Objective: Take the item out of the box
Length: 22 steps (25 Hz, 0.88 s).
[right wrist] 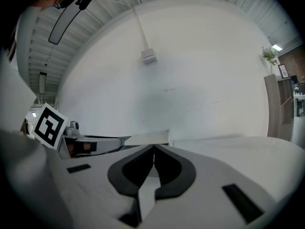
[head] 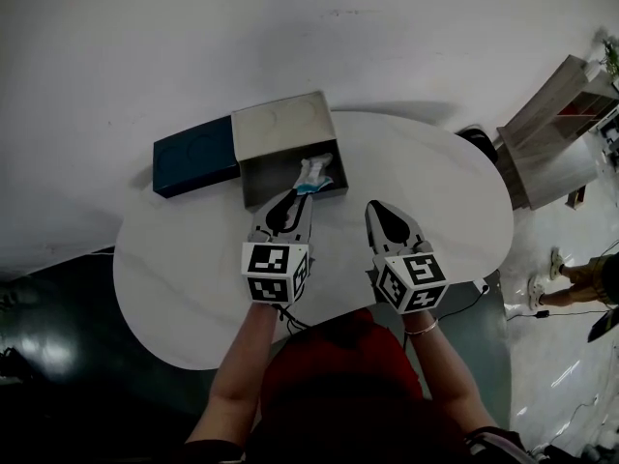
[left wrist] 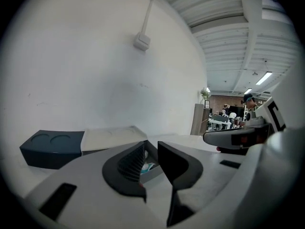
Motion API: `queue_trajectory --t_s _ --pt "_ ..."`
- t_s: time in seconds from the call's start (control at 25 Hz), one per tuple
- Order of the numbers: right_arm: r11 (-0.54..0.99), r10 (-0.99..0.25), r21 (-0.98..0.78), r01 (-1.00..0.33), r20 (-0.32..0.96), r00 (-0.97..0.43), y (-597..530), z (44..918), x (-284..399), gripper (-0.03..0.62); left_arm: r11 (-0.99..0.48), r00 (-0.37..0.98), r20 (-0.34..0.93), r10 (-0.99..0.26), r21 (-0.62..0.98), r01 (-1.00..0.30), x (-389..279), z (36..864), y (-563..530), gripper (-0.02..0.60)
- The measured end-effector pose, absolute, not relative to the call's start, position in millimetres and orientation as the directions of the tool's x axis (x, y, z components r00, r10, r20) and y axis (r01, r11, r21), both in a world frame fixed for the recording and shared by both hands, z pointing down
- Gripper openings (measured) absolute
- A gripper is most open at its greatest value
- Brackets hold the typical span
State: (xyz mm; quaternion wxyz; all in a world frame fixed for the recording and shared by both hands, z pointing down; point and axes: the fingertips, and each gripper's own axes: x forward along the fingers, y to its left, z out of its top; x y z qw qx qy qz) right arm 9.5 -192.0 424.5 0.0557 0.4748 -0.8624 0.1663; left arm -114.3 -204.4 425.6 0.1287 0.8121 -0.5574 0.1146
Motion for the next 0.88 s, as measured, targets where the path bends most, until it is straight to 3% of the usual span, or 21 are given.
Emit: queue_trajectory --t_s 0.4,0.88 --pt "0.523 -0.758 -0.258 -0.812 0.294 -0.582 -230 444 12 0.015 -0.323 0.304 0.459 -0.835 0.040 -0.946 -118 454 -244 0.133" --pt "0.561 -0.710 -0.272 -0.782 0.327 -0.624 -265 464 2 0.015 -0.354 0.272 0.576 -0.771 -0.032 -0.935 -107 479 -279 0.152"
